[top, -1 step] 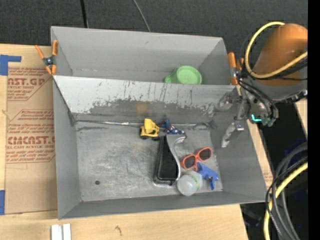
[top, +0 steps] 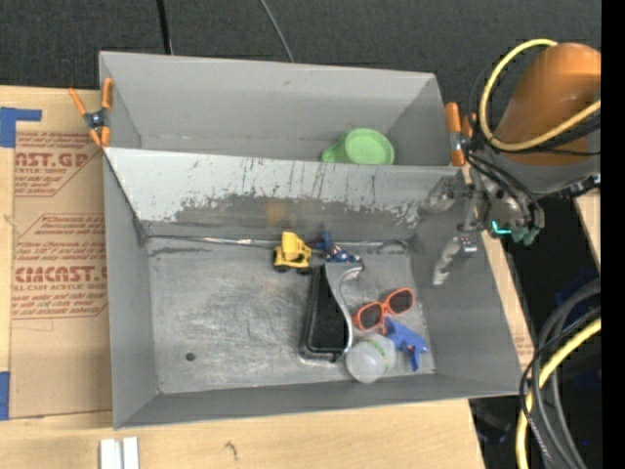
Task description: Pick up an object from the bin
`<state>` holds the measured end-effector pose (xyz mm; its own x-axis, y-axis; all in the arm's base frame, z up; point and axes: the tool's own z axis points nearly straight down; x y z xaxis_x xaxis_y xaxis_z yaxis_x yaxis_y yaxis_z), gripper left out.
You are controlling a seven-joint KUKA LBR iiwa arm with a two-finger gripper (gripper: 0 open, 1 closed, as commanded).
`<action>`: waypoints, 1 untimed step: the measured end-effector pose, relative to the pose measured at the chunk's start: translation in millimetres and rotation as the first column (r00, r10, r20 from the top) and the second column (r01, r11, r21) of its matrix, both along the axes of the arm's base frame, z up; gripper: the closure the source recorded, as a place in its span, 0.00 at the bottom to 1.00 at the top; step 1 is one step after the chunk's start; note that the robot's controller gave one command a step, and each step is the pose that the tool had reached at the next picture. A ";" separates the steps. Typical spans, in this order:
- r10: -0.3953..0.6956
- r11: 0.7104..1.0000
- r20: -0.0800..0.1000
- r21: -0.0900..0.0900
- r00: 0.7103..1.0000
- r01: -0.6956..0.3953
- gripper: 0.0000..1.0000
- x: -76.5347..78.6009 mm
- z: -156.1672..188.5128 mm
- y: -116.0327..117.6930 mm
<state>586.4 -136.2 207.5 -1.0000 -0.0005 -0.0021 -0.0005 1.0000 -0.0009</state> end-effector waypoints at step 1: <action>-0.025 1.000 0.006 0.000 1.000 0.025 0.00 -13.6 -50.1 7.3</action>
Offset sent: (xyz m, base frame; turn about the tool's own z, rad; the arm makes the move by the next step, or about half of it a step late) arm -0.0586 0.0207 -0.1375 -0.2147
